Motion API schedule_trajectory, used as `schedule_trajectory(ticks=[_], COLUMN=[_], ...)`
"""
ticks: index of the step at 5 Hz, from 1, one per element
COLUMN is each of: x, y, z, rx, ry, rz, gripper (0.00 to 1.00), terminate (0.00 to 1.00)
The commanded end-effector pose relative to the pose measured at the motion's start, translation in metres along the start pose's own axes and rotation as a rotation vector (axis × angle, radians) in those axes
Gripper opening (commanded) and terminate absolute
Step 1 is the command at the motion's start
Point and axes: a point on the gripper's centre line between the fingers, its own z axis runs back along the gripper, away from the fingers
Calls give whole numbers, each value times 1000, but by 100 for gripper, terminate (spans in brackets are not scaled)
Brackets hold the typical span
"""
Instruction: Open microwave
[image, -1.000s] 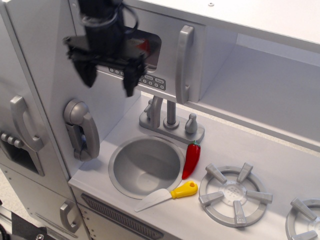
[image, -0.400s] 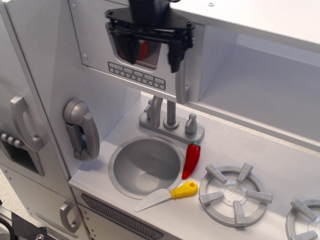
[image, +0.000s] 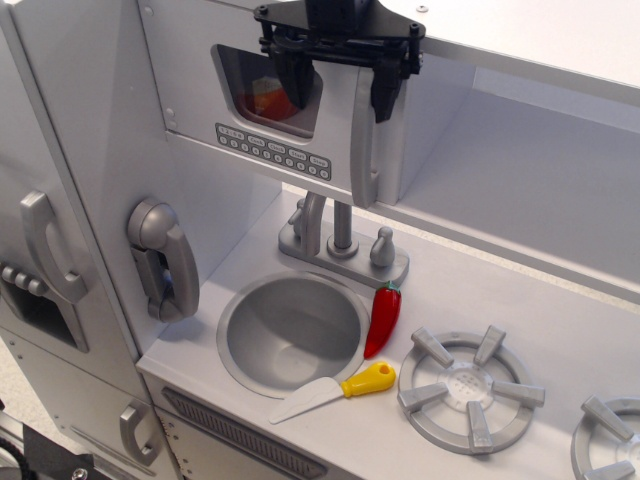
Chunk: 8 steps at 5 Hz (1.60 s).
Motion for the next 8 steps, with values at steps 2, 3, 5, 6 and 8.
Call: schedule_trajectory(ticks=[2,3,5,6,8], x=[17,15,-23,-45,-76], y=[-4,-2,22,40,68], z=[12,13,19,24,40], rx=[-68,-85,-71,-41,44], ry=[-44,-44,-39,-62,3], rz=[-52,-64,-102,-156,-187], gripper=[0,0,0,0,100], terminate=[0,0,0,0,0])
